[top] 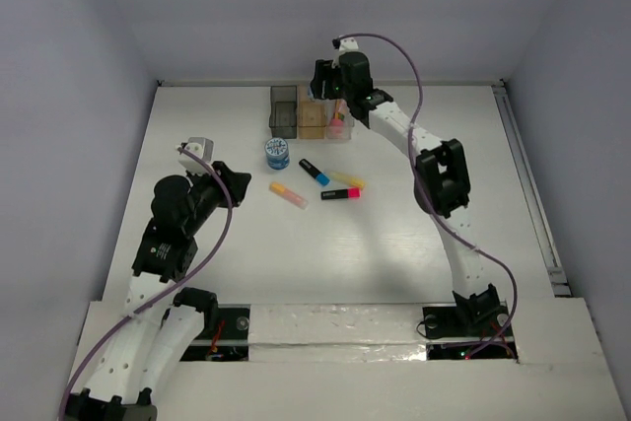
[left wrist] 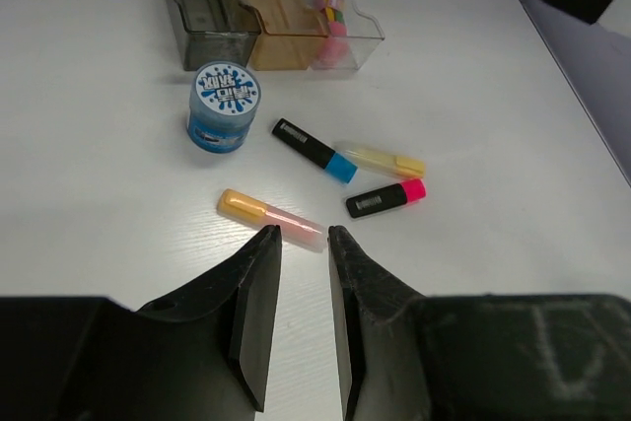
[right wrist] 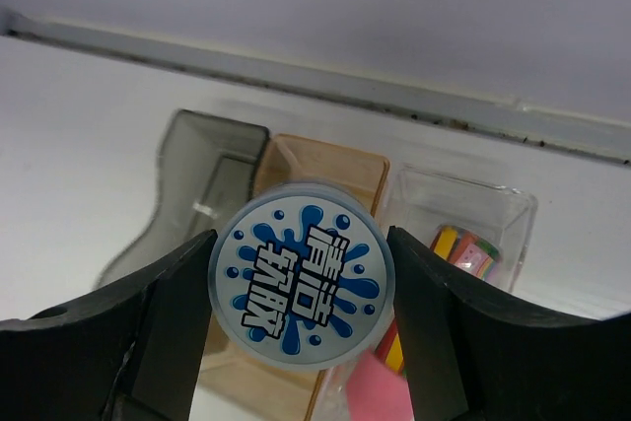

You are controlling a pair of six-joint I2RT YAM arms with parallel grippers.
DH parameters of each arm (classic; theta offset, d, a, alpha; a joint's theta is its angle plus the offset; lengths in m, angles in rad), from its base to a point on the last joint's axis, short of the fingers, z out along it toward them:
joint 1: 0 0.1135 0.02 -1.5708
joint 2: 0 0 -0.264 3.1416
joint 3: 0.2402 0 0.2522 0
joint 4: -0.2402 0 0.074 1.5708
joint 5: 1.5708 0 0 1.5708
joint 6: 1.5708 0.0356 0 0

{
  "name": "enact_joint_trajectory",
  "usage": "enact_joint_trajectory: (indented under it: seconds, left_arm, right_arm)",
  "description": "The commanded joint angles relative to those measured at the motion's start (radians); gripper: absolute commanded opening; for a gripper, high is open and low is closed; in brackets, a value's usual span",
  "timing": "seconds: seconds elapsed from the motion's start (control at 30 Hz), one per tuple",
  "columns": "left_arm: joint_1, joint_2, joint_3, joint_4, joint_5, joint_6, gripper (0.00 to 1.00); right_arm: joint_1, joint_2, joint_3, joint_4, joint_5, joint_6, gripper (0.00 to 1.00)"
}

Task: Sort the stationery into containers
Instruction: Move the storage box to the corner of the board.

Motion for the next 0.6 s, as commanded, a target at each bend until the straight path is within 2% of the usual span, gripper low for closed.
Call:
enact_joint_trajectory:
  seconds: [0.0, 0.17, 0.37, 0.47, 0.57]
  left_arm:
    - [0.004, -0.002, 0.042, 0.038, -0.023, -0.008, 0.23]
    - [0.014, 0.016, 0.050, 0.039, -0.026, -0.007, 0.23]
    - [0.023, 0.009, 0.045, 0.039, -0.020, -0.007, 0.23]
    - [0.023, 0.003, 0.047, 0.041, -0.020, -0.004, 0.23]
    - [0.032, 0.006, 0.047, 0.044, -0.013, -0.002, 0.23]
  right_arm:
    - [0.008, 0.047, 0.153, 0.083, -0.022, -0.032, 0.44]
    - [0.017, 0.136, 0.266, 0.076, -0.030, -0.061, 0.44]
    - [0.027, 0.202, 0.271, 0.099, -0.025, -0.067, 0.46]
    - [0.046, 0.205, 0.239, 0.097, -0.028, -0.099, 0.46]
    - [0.069, 0.161, 0.117, 0.142, -0.010, -0.148, 0.46]
